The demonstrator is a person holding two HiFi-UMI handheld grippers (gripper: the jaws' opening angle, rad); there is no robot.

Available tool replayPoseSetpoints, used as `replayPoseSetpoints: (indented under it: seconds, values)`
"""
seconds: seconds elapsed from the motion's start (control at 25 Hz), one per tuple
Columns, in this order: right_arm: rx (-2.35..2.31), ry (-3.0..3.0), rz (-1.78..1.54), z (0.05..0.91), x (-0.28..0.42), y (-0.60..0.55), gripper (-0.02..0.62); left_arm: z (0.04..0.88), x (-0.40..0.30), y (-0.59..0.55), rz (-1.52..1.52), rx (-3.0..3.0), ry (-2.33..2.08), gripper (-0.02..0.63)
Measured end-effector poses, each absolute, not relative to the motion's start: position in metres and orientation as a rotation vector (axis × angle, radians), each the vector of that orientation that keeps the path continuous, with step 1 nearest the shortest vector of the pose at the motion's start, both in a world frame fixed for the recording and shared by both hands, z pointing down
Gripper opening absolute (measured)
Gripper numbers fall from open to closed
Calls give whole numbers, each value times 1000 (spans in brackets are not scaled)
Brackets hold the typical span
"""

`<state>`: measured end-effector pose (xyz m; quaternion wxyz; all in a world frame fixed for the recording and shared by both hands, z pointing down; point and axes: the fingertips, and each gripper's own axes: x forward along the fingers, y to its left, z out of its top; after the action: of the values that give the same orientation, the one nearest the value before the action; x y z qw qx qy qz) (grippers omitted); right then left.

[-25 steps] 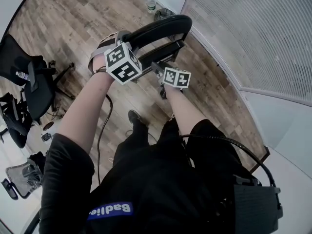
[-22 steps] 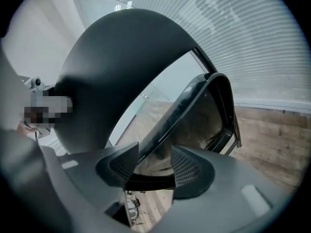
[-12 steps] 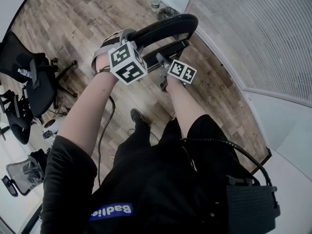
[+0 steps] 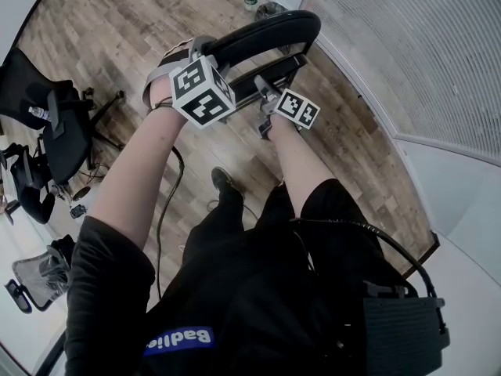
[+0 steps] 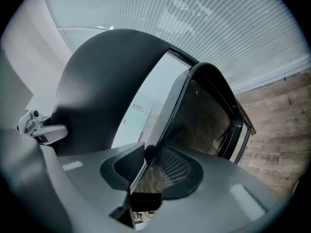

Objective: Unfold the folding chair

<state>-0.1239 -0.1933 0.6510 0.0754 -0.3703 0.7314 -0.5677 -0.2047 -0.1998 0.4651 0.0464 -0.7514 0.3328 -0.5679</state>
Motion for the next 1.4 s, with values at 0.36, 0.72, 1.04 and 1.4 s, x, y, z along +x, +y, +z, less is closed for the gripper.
replayPoseSetpoints:
  seconds: [0.36, 0.72, 1.04, 1.4]
  values:
    - [-1063, 2176, -1690, 651, -111, -176, 92, 465, -200, -194, -1739, -2303, 1009, 195]
    - [-1056, 2156, -1714, 656, -86, -145, 97, 468, -190, -183, -1746, -2316, 1005, 195]
    - [-1044, 2115, -1724, 668, -56, -105, 109, 475, -185, -175, -1753, -2350, 996, 195]
    - [-989, 2026, -1759, 690, -20, -59, 118, 486, -177, -166, -1759, -2387, 981, 195]
